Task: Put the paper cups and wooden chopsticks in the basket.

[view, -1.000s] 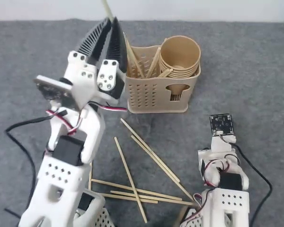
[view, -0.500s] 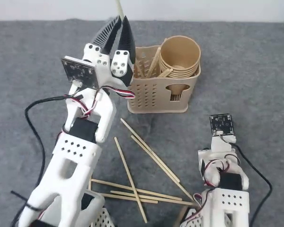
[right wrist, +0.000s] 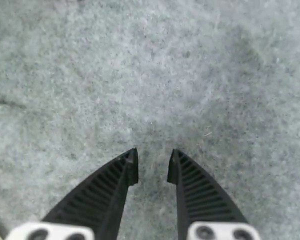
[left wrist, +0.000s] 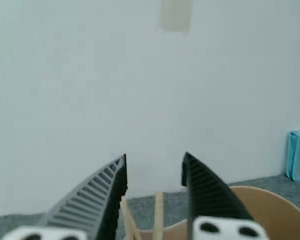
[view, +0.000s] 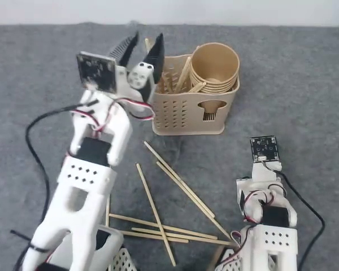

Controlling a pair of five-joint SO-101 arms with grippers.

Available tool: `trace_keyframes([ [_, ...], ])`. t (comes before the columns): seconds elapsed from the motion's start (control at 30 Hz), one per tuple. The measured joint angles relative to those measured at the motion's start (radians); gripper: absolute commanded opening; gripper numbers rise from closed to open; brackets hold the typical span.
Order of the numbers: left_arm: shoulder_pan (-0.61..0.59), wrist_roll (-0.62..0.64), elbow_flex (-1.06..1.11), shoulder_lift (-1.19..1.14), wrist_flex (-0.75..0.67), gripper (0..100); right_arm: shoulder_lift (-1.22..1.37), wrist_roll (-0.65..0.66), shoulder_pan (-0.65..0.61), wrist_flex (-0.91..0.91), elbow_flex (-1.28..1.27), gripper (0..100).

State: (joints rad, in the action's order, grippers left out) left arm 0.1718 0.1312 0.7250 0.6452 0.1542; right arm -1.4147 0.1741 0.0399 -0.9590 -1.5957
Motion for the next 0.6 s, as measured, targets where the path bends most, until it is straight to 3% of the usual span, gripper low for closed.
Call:
trace_keyframes([
  [0.33,-0.204,0.272,-0.281,0.0,0.574,22,0.0,0.0,0.0,0.0,0.0,11.4],
  [0.5,-0.235,0.324,-0.279,0.0,0.927,22,0.0,0.0,0.0,0.0,0.0,11.4],
  [0.6,-0.236,0.331,-0.186,0.002,1.059,22,0.0,0.0,0.0,0.0,0.0,11.4],
])
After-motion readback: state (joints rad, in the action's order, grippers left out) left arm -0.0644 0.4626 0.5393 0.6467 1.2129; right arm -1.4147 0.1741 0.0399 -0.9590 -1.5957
